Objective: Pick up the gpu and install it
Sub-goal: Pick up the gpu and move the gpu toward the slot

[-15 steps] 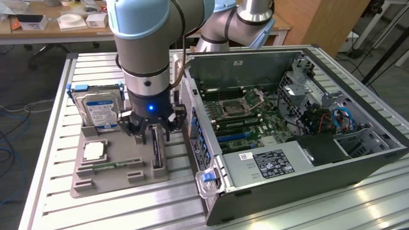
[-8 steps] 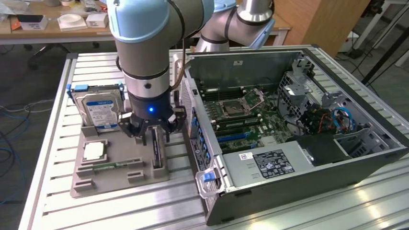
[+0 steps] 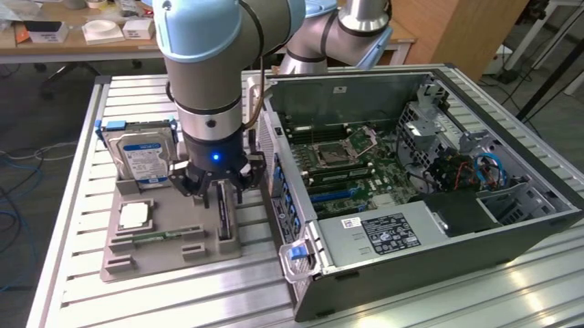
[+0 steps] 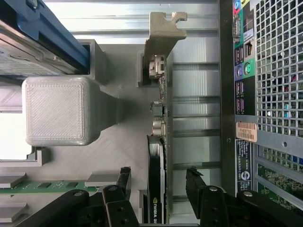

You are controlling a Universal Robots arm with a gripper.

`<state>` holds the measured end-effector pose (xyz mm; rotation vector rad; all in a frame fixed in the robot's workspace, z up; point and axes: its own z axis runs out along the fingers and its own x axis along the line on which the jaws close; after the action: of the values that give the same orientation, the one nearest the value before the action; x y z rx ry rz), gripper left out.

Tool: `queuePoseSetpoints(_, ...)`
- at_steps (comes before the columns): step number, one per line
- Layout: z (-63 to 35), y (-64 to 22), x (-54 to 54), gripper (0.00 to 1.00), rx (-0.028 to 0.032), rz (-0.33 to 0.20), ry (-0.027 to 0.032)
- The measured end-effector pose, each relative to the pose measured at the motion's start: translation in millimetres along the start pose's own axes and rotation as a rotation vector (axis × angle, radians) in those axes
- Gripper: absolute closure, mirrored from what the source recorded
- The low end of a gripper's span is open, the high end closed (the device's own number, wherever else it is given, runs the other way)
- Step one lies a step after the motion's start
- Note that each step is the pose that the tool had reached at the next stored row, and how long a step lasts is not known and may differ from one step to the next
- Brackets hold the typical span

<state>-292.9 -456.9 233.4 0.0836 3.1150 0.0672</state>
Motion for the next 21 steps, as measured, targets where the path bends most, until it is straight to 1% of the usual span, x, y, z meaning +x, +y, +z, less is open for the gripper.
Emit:
queuePoseSetpoints(2, 0.0, 0.0, 0.0, 0.43, 0.0000, 0.000, 0.0000)
queuePoseSetpoints(3, 0.0, 0.0, 0.0, 0.49, 0.0000, 0.000, 0.0000)
queuePoseSetpoints(8, 0.0, 0.0, 0.0, 0.51, 0.0000, 0.000, 0.0000)
queuePoseSetpoints(9, 0.0, 0.0, 0.0, 0.58, -0.0001, 0.000, 0.0000)
queuePoseSetpoints(14, 0.0, 0.0, 0.0, 0.58, 0.0000, 0.000, 0.0000)
queuePoseSetpoints(15, 0.0, 0.0, 0.0, 0.59, -0.0001, 0.000, -0.0001)
queuePoseSetpoints(16, 0.0, 0.0, 0.0, 0.65, -0.0001, 0.000, 0.0000)
queuePoseSetpoints(18, 0.0, 0.0, 0.0, 0.65, 0.0000, 0.000, 0.0001)
queuePoseSetpoints(19, 0.0, 0.0, 0.0, 0.72, 0.0000, 0.000, 0.0000)
queuePoseSetpoints(21, 0.0, 0.0, 0.0, 0.72, 0.0000, 0.000, 0.0000)
